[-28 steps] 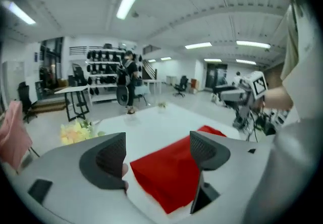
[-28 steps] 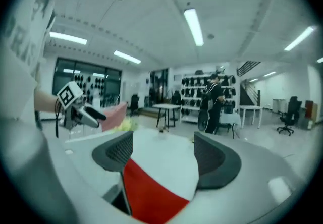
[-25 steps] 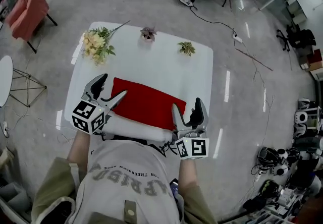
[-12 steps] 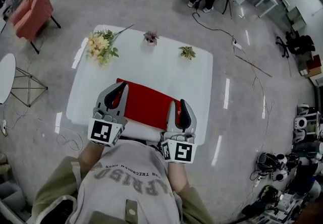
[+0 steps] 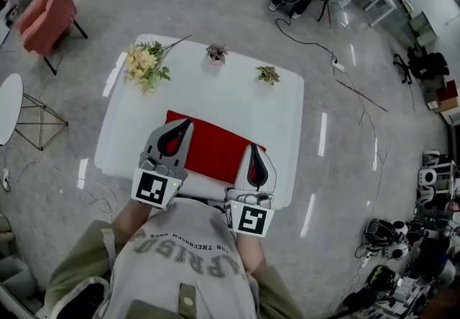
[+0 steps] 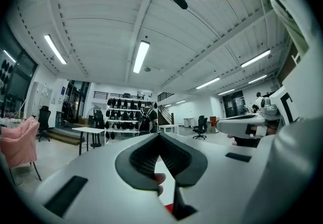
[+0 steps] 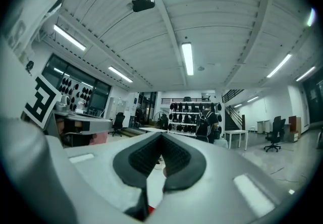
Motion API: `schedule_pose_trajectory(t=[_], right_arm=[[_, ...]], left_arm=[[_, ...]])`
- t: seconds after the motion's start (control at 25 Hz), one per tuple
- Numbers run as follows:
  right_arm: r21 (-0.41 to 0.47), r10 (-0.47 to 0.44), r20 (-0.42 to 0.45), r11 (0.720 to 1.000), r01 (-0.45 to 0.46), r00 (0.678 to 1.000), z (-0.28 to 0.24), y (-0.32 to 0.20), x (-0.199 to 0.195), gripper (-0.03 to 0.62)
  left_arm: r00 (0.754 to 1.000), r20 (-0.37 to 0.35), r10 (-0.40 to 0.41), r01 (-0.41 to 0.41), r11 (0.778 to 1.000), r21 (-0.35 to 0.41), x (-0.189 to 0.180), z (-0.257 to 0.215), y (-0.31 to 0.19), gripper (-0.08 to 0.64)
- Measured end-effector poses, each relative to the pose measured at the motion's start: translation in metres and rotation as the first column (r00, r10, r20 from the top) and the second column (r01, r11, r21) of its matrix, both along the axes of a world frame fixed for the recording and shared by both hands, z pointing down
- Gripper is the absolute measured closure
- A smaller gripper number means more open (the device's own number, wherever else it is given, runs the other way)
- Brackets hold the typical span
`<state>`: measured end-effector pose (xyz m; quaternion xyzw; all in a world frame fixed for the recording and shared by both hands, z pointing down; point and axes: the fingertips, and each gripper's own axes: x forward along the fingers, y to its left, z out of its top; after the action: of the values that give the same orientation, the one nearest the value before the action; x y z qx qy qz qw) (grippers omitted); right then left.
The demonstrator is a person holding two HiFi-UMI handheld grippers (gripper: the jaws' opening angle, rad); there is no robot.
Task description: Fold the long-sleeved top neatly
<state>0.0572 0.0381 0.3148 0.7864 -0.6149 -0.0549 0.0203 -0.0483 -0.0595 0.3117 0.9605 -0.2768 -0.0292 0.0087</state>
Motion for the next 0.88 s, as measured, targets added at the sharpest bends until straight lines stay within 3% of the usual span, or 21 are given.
schedule_pose_trajectory(t=[0.28,0.52,0.88], right_arm=[[-0.009,-0.001,-0.053,1.0,0.0,0.999,-0.004,-0.002,-0.001,0.591],[-0.113,0.026,-0.024,0.993,-0.029,0.999,0.035,-0.004,0.003,0.592],[-0.059,0.045,-0.049,0.997,-0.048,0.998,0.013,0.0,0.007,0.594]], left_arm=[[1.0,-0.01,-0.017,0.017,1.0,0.012,-0.003,-0.004,-0.001,0.548],[1.0,0.024,-0.015,0.015,0.999,0.034,-0.005,0.005,-0.006,0.548],[1.0,0.019,-0.006,0.005,1.0,0.029,-0.003,0.004,-0.001,0.548]])
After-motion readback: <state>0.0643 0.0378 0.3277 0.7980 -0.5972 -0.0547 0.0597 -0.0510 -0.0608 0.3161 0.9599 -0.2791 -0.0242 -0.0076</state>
